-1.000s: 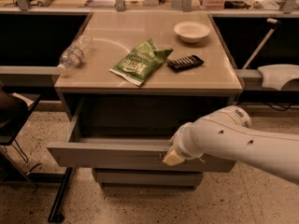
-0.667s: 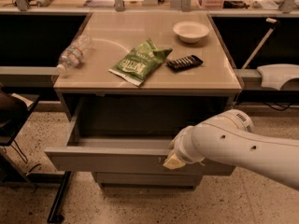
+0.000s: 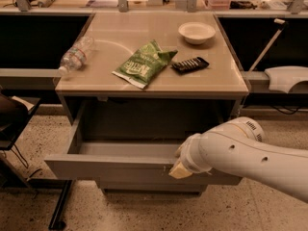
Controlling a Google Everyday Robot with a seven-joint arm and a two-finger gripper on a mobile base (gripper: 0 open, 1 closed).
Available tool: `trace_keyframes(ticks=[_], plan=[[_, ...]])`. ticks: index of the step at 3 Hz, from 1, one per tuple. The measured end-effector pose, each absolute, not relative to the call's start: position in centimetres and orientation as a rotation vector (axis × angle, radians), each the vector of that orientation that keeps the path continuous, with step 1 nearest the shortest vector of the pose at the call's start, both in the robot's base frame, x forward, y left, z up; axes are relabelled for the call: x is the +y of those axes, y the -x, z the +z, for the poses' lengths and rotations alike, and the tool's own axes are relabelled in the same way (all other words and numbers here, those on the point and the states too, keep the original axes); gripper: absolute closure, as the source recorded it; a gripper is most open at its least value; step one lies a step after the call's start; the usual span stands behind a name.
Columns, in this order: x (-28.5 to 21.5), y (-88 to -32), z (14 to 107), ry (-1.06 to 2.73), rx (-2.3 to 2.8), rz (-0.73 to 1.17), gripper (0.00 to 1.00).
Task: Open top drawer
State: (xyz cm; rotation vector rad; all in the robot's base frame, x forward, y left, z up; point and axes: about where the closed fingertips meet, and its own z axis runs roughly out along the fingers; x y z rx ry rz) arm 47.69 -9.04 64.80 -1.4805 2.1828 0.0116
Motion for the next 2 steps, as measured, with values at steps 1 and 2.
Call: trace_keyframes(ticks=[1,2], plan=[[-9.0,-47.6,64.9,1.480,2.183,0.012,1.00],[-9.3,-46.5,64.8,1.478,2.189,0.008,1.00]])
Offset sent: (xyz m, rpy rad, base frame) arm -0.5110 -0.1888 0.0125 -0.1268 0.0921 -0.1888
